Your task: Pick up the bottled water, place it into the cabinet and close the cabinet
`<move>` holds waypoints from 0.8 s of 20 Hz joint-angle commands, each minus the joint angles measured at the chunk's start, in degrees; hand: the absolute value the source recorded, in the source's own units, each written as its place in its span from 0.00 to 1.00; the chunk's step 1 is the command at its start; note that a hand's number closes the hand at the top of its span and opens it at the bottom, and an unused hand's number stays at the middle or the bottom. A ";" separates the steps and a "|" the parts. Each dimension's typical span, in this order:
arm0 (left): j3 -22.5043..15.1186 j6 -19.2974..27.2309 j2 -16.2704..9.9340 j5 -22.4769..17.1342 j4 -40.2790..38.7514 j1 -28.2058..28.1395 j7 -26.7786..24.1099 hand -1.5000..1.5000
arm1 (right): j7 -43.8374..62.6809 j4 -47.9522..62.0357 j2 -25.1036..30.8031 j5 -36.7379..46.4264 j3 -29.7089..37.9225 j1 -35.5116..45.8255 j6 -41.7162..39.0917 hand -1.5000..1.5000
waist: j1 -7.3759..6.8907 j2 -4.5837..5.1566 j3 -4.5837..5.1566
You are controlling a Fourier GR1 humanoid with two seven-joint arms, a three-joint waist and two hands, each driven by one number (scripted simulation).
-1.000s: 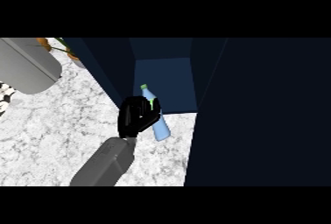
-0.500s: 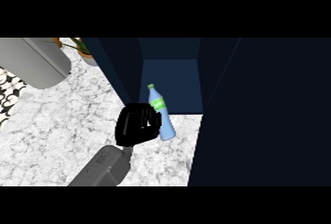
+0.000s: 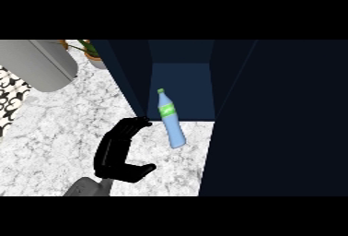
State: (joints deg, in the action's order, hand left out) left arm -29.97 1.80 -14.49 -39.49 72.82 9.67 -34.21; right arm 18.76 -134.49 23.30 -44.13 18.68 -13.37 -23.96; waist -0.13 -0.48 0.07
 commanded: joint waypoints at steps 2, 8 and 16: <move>0.90 -2.02 -5.59 0.08 7.22 -8.20 -1.90 0.00 | 4.80 -15.37 -0.91 4.14 -6.23 -3.49 2.47 1.00 | -0.16 -0.11 0.02; 4.99 -1.62 -12.23 -0.68 14.01 -15.07 -2.09 0.00 | 6.17 -16.43 -0.37 2.63 -12.42 -2.16 5.37 1.00 | 0.10 -0.11 0.01; 11.13 -4.13 -21.53 -0.10 17.64 -22.65 -6.09 0.00 | 8.63 -14.47 -2.40 11.44 -29.28 6.70 13.10 1.00 | -0.90 -0.40 0.24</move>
State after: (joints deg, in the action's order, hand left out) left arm -21.59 -1.68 -32.55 -39.55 88.55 -10.83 -39.31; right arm 23.30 -135.23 21.46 -43.02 -5.70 -8.32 -16.77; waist -0.86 -0.84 0.22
